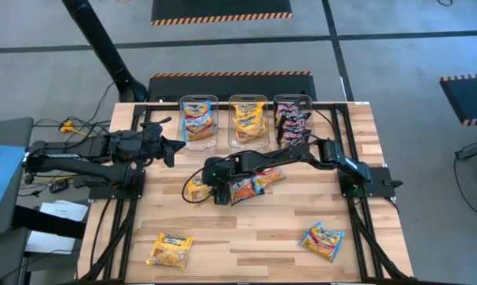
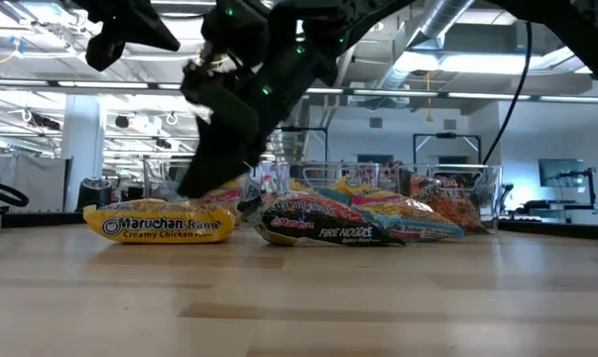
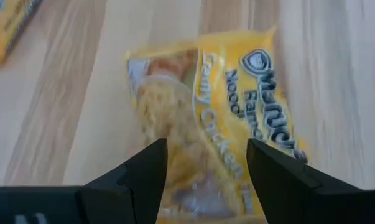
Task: Sort Maruchan noodles
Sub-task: Put the yellow noodle pack into the middle transparent bin
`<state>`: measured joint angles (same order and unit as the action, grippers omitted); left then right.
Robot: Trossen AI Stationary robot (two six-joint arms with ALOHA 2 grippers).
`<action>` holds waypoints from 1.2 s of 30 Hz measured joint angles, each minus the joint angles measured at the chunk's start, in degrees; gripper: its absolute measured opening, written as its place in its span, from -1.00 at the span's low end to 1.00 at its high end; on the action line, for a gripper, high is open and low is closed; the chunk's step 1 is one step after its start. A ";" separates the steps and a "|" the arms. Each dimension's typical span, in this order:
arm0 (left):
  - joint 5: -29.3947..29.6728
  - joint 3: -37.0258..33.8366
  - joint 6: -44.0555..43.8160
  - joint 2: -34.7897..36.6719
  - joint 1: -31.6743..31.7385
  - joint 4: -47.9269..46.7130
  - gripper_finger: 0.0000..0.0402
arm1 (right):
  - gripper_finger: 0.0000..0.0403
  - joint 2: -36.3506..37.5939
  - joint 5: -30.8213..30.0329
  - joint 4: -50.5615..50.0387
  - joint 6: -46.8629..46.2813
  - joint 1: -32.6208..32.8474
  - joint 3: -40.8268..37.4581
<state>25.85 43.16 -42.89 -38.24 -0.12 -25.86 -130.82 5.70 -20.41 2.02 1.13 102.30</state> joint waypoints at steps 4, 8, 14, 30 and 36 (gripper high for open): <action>0.00 0.02 -0.01 -0.02 0.00 -0.93 -1.00 | 0.21 -1.71 -2.17 0.53 0.85 -0.02 0.26; -0.01 0.02 0.00 -0.02 0.00 -0.99 -1.00 | 0.21 -1.50 -2.98 -2.29 1.05 0.00 0.26; 0.01 0.02 0.17 0.00 0.17 -1.65 -1.00 | 0.00 -1.52 -4.51 -3.44 -0.08 0.01 0.28; 0.03 0.02 0.20 -0.02 0.26 -2.14 -1.00 | -0.97 -1.12 -0.79 -5.86 -9.51 0.31 1.03; 0.04 0.02 0.22 -0.02 0.26 -2.15 -1.00 | -0.98 -1.27 -0.42 -13.02 -9.31 0.42 7.58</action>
<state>25.89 43.18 -42.68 -38.26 0.14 -28.01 -132.09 5.28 -33.43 -7.29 1.54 109.88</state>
